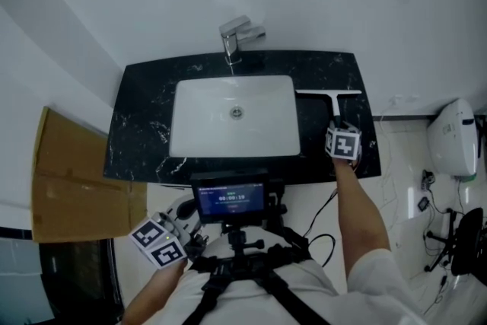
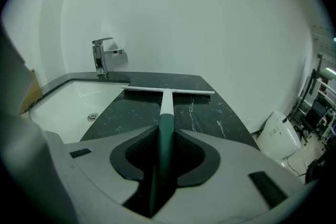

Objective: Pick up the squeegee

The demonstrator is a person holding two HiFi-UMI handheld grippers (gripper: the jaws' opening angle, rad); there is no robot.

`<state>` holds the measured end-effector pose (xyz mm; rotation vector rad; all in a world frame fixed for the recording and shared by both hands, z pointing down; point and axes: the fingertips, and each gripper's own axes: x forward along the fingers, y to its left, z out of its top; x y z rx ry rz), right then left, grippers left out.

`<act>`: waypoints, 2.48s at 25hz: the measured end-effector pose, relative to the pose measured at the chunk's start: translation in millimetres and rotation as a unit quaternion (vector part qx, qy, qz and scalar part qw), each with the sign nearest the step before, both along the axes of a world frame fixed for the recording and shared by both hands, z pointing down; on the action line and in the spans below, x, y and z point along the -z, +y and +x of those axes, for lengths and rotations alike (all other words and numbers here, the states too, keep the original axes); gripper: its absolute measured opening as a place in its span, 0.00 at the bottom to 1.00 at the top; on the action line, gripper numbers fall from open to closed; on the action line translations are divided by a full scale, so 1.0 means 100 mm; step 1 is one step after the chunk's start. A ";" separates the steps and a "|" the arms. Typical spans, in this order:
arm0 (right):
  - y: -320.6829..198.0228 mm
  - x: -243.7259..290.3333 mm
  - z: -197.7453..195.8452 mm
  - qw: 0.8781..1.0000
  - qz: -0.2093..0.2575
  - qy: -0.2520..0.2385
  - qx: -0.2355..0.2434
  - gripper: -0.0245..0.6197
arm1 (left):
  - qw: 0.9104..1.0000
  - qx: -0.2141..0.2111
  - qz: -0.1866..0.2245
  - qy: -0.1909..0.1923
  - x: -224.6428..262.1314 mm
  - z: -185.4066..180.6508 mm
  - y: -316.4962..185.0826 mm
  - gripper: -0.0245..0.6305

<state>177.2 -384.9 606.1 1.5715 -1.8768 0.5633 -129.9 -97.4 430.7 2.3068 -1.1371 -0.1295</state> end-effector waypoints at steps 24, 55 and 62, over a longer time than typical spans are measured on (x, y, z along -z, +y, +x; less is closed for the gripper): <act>0.02 -0.02 0.01 1.000 -0.009 -0.010 0.002 0.17 | 1.000 0.000 0.000 0.000 0.02 -0.04 0.05 0.03; -0.03 0.23 0.14 1.000 0.020 0.006 -0.003 0.17 | 1.000 0.003 0.006 0.012 0.02 -0.04 0.07 0.03; -0.02 0.42 0.11 0.999 0.035 0.002 0.001 0.17 | 1.000 0.003 0.012 0.013 0.04 -0.04 0.05 0.03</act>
